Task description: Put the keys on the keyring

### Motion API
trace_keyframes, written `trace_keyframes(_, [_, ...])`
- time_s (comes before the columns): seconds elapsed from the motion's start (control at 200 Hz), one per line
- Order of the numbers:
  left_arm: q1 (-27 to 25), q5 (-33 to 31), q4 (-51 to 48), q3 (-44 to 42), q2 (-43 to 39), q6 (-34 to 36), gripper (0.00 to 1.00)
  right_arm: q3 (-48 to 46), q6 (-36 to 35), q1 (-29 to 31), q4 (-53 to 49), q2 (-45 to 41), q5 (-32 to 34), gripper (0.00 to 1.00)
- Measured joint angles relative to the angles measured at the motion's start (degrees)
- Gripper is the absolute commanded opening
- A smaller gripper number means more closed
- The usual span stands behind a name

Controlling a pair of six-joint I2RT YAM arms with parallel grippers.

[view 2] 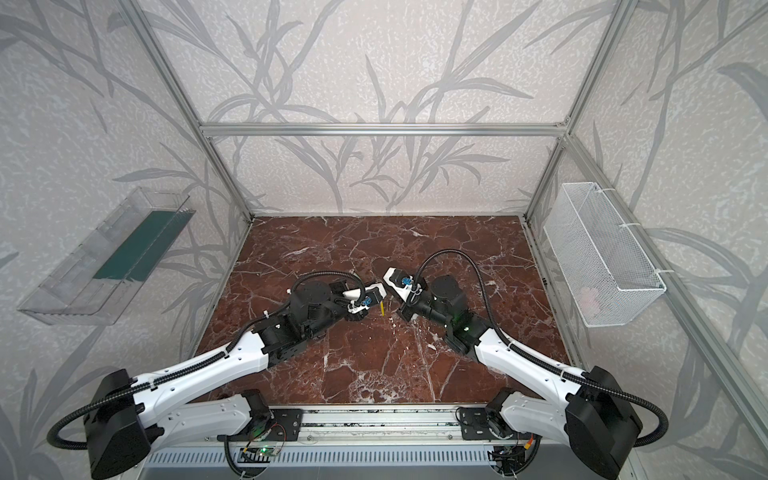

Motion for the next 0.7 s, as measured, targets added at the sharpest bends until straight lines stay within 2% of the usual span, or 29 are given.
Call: trace_keyframes(0.7, [-0.2, -1.55, 0.11, 0.02, 0.48, 0.28, 0.0, 0.02, -0.44, 0.0, -2.21, -0.04, 0.07, 0.0])
